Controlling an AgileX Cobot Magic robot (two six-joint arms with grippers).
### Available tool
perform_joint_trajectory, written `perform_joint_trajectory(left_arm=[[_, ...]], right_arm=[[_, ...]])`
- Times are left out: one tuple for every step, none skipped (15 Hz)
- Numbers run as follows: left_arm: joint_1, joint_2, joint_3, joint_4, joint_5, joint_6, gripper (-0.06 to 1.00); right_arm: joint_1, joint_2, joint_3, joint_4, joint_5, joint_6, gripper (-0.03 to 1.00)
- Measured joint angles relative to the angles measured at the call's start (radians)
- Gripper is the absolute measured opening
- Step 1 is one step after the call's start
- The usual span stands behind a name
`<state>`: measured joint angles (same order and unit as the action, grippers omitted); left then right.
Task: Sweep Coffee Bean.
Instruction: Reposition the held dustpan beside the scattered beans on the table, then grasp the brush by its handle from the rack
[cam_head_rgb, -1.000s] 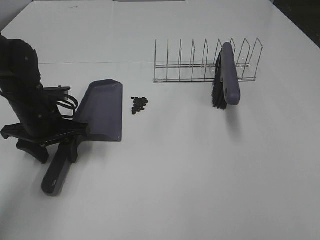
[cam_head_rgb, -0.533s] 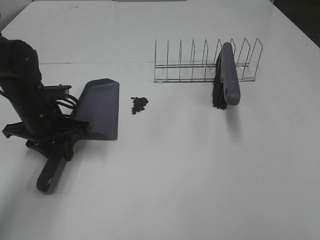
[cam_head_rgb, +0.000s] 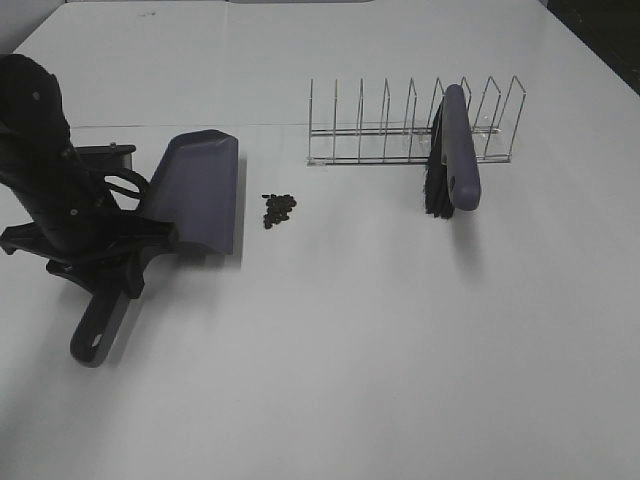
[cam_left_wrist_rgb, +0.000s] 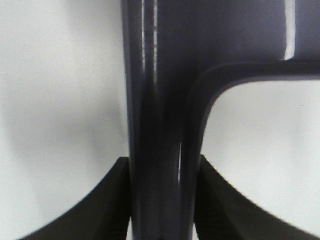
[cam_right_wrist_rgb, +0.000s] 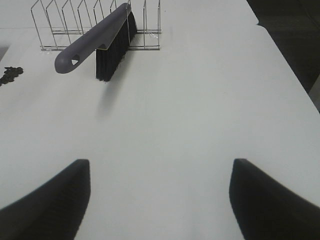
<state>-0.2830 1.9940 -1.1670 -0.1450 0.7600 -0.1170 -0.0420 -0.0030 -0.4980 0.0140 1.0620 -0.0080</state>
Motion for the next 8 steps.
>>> perform_joint_trajectory(left_arm=[[0.000, 0.000, 0.000, 0.000, 0.005, 0.000, 0.34], [0.000, 0.000, 0.000, 0.000, 0.007, 0.000, 0.34], [0.000, 0.000, 0.000, 0.000, 0.008, 0.000, 0.34], [0.000, 0.000, 0.000, 0.000, 0.008, 0.000, 0.34], [0.000, 0.000, 0.000, 0.000, 0.008, 0.000, 0.34], [0.000, 0.000, 0.001, 0.000, 0.008, 0.000, 0.34], [0.000, 0.000, 0.001, 0.000, 0.008, 0.000, 0.34], [0.000, 0.000, 0.001, 0.000, 0.008, 0.000, 0.34]], right_arm=[[0.000, 0.000, 0.000, 0.000, 0.000, 0.000, 0.68], [0.000, 0.000, 0.000, 0.000, 0.000, 0.000, 0.68], [0.000, 0.000, 0.000, 0.000, 0.000, 0.000, 0.68], [0.000, 0.000, 0.000, 0.000, 0.000, 0.000, 0.68], [0.000, 0.000, 0.000, 0.000, 0.000, 0.000, 0.68], [0.000, 0.000, 0.000, 0.000, 0.000, 0.000, 0.68], [0.000, 0.000, 0.000, 0.000, 0.000, 0.000, 0.68], [0.000, 0.010, 0.000, 0.001, -0.001, 0.000, 0.68]])
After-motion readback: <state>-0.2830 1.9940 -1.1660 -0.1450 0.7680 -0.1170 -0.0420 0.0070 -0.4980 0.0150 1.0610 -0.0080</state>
